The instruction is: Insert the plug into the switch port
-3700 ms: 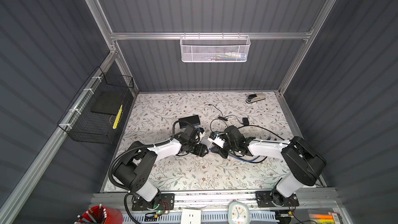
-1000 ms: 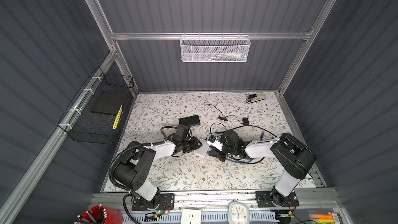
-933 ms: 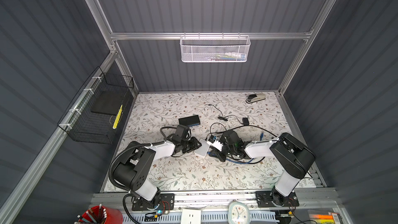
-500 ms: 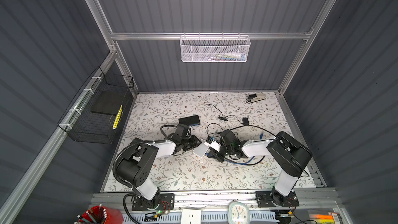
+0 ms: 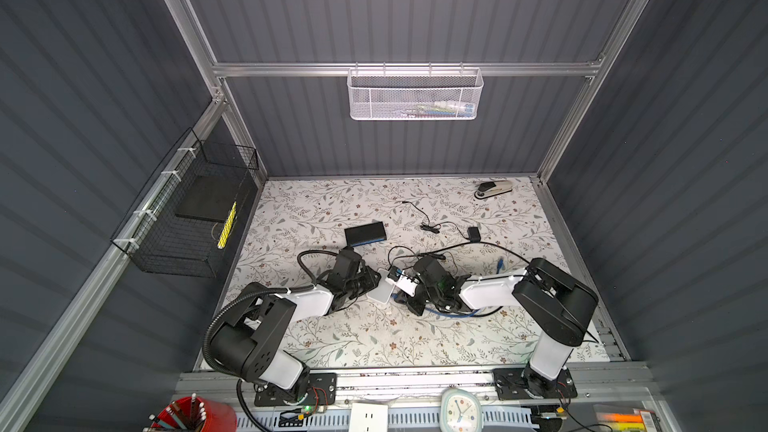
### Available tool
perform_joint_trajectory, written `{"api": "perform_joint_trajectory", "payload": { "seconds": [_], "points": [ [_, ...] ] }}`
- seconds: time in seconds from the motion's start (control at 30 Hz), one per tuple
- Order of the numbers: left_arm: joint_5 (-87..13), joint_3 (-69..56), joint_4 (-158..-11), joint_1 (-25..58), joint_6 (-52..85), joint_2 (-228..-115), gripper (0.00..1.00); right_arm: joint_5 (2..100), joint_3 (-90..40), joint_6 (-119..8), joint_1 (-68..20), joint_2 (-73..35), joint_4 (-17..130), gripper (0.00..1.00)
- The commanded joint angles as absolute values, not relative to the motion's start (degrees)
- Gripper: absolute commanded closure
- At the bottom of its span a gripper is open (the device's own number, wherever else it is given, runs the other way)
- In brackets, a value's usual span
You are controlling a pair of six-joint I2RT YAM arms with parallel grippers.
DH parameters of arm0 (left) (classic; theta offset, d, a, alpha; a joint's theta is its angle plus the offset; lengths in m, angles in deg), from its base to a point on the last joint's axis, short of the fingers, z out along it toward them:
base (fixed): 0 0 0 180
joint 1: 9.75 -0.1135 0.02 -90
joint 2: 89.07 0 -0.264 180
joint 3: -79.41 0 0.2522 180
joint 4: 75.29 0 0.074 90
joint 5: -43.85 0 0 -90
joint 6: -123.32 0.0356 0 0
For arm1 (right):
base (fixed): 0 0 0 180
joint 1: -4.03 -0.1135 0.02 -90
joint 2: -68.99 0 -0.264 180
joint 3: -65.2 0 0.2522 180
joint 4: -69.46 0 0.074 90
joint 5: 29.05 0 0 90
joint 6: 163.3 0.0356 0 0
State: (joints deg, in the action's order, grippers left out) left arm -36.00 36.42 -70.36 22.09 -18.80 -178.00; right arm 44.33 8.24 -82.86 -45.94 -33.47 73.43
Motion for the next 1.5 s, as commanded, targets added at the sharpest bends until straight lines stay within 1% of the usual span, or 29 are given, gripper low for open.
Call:
{"api": "perform_joint_trajectory", "payload": {
  "seconds": [0.0,0.1,0.2,0.33,0.57,0.7,0.8,0.9,1.0,1.07,1.1,1.2,1.3,1.37,1.47],
  "points": [
    [-15.3,36.8,-76.5,30.6,-23.8,-186.1,0.66,47.3,5.3,-82.5,-46.9,-38.5,86.3,1.0],
    [-14.4,36.7,-74.4,31.8,-25.1,-187.6,0.67,46.9,4.0,-83.5,-47.1,-38.6,84.8,1.0],
    [-14.5,37.1,-74.3,33.0,-26.0,-187.0,0.67,49.8,2.5,-82.8,-47.1,-39.1,84.0,1.0],
    [-16.4,39.0,-75.2,35.1,-28.2,-184.3,0.67,54.6,-0.4,-79.9,-47.1,-40.0,82.9,1.0],
    [-19.3,42.2,-75.7,36.5,-31.2,-180.3,0.65,58.6,-2.0,-75.5,-48.6,-42.2,84.6,1.0],
    [-18.0,42.7,-72.4,36.8,-32.2,-182.3,0.65,57.5,-2.0,-75.1,-49.8,-43.2,88.1,1.0],
    [-17.1,43.4,-69.3,37.4,-33.5,-184.3,0.65,59.7,-2.9,-75.0,-49.5,-43.3,87.0,1.0],
    [-16.0,45.8,-65.2,37.5,-35.2,-185.7,0.65,59.3,-2.0,-75.4,-48.8,-42.7,87.0,1.0],
    [-16.9,47.2,-66.3,36.8,-34.3,-184.7,0.63,58.1,-0.1,-76.7,-48.7,-41.8,86.6,1.0],
    [-19.0,45.8,-73.8,34.8,-30.3,-180.9,0.58,56.9,2.2,-78.3,-48.5,-40.4,85.7,1.0],
    [-20.5,44.2,-80.0,33.2,-27.7,-177.9,0.53,56.6,4.1,-79.0,-48.4,-39.4,85.9,1.0],
    [-24.9,38.4,-95.4,27.1,-18.9,-169.8,0.4,55.7,10.5,-79.9,-47.2,-35.7,86.4,0.9],
    [-26.3,32.6,-104.2,22.5,-12.0,-166.3,0.33,53.9,13.4,-81.8,-46.6,-33.6,85.7,0.88],
    [-25.6,30.3,-106.5,20.9,-9.1,-165.8,0.33,52.6,14.6,-83.3,-46.5,-32.9,85.6,0.88],
    [-26.2,29.2,-108.4,18.8,-7.2,-165.1,0.28,50.9,16.6,-83.8,-45.7,-31.6,86.1,0.86]
  ]
}}
